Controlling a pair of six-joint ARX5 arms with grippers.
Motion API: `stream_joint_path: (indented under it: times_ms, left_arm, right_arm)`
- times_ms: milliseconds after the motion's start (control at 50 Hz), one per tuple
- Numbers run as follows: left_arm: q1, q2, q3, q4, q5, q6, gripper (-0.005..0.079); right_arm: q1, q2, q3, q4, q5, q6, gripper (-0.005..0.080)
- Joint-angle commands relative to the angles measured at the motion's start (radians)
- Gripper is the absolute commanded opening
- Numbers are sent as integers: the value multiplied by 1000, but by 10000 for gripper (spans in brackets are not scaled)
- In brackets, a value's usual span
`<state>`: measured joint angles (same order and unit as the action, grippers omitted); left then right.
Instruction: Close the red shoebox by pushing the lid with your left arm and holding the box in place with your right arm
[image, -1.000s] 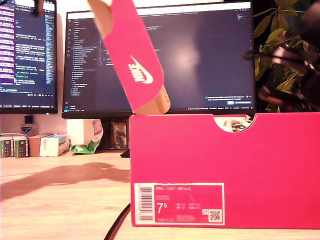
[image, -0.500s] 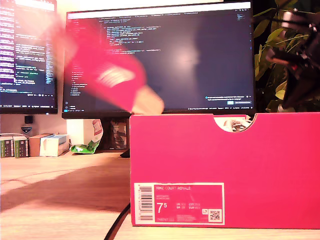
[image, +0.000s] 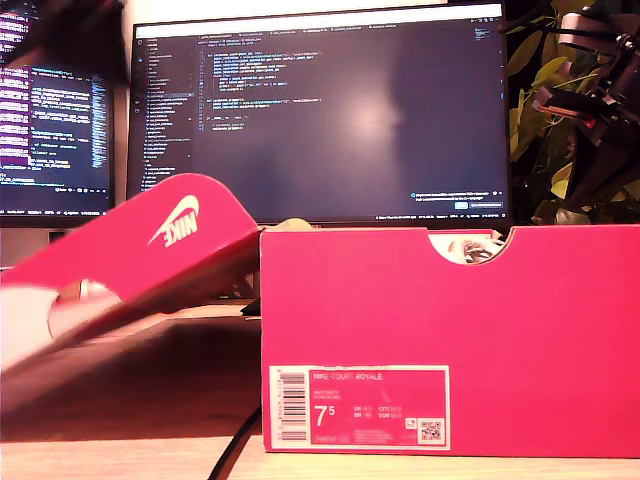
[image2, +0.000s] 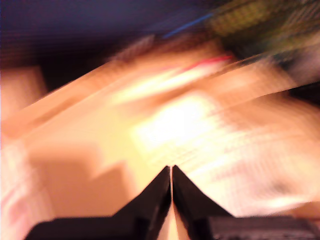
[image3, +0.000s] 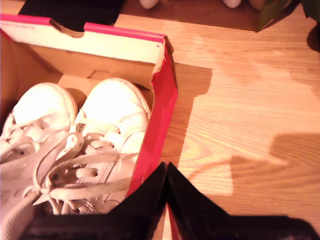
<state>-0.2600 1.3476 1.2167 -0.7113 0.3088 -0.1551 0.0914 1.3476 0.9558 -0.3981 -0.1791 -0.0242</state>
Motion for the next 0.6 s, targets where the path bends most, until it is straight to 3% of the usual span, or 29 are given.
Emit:
stream_joint_path:
  times_ms: [0, 160, 580]
  left_arm:
    - [18, 61, -13, -28, -3, 26, -19]
    - [55, 186, -13, -81, -16, 84, -19]
    - [101, 406, -13, -98, -235, 138, -19]
  right_arm:
    - [-6, -11, 5, 1, -1, -3, -12]
    - [-6, -5, 5, -17, -1, -10, -12]
    - [0, -2, 5, -22, -1, -26, -12]
